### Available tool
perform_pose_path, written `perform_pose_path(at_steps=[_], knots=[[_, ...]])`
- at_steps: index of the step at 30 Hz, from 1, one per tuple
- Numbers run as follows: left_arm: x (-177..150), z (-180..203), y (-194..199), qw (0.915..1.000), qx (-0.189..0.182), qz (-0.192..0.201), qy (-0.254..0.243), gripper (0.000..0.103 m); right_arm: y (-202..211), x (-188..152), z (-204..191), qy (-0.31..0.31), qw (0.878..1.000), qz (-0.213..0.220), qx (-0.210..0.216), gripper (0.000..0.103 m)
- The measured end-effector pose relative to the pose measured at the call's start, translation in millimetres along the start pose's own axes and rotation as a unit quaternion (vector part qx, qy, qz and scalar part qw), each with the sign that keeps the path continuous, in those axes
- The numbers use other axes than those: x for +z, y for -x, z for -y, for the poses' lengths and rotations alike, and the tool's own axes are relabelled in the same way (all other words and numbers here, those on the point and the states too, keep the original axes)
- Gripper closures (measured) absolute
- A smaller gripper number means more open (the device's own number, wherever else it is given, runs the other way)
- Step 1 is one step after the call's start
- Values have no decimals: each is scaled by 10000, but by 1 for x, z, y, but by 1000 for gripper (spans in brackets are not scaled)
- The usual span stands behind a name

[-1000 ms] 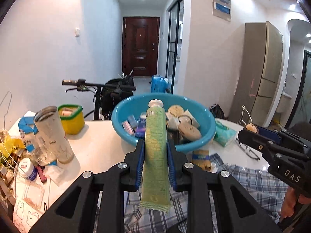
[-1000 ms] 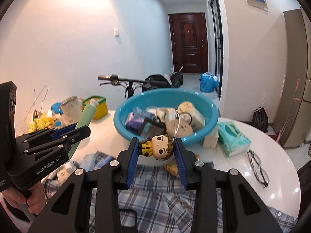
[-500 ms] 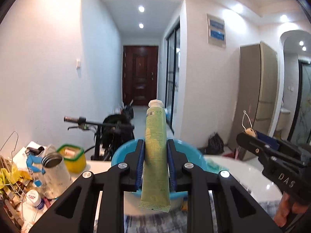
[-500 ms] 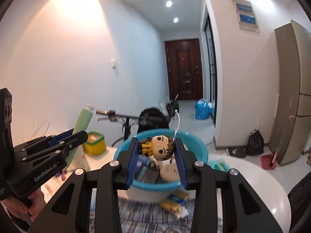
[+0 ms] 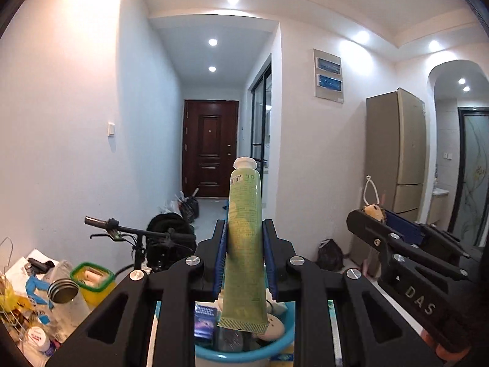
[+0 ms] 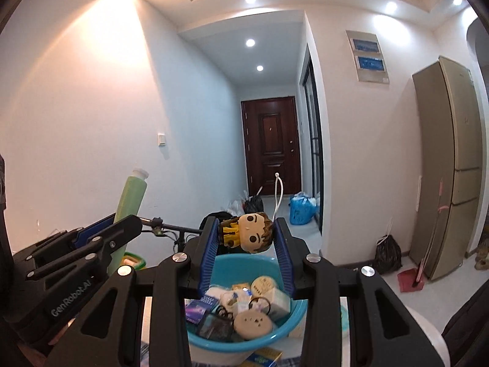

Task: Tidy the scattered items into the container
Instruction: 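Lift the green tube and figurine up over the turquoise basin with both grippers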

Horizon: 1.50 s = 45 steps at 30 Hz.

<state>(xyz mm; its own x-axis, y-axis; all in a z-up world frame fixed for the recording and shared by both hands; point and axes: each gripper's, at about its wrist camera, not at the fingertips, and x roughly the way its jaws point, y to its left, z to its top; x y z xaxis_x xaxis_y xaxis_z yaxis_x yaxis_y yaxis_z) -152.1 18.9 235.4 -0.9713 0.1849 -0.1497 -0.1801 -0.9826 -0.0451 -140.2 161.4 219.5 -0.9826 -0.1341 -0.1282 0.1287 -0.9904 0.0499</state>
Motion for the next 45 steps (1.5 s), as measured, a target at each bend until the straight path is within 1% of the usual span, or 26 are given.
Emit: perform_pose_path(at_steps=[5, 14, 19, 23, 26, 30, 33, 35, 39, 45], knots=[[-4, -8, -20, 9999, -8, -12, 168, 79, -21, -2, -1, 29, 10000, -48, 54, 68], [-35, -15, -55, 9993, 40, -333, 192, 79, -56, -19, 3, -33, 9995, -266, 156, 68], [-43, -16, -67, 9986, -15, -473, 221, 79, -64, -27, 4, -92, 9994, -290, 169, 68], [-45, -20, -70, 9986, 120, -449, 249, 79, -70, -34, 9, -180, 9990, -376, 144, 68], [-46, -26, -72, 9983, 200, -448, 307, 79, -74, -36, 11, -251, 9984, -454, 213, 68], [-47, -30, -77, 9982, 268, -454, 303, 79, -78, -39, 12, -172, 9985, -499, 115, 68], [-52, -33, -86, 9977, 267, -530, 330, 79, -86, -44, 14, -175, 9981, -583, 117, 68], [-56, -38, -95, 9971, 237, -619, 385, 79, -91, -47, 14, -159, 9977, -650, 100, 68], [-72, -51, -121, 9934, 255, -975, 544, 79, -105, -57, 14, -156, 9963, -841, 96, 68], [-95, -70, -155, 9863, 401, -1434, 711, 79, -129, -76, 16, -169, 9920, -1246, 114, 68]])
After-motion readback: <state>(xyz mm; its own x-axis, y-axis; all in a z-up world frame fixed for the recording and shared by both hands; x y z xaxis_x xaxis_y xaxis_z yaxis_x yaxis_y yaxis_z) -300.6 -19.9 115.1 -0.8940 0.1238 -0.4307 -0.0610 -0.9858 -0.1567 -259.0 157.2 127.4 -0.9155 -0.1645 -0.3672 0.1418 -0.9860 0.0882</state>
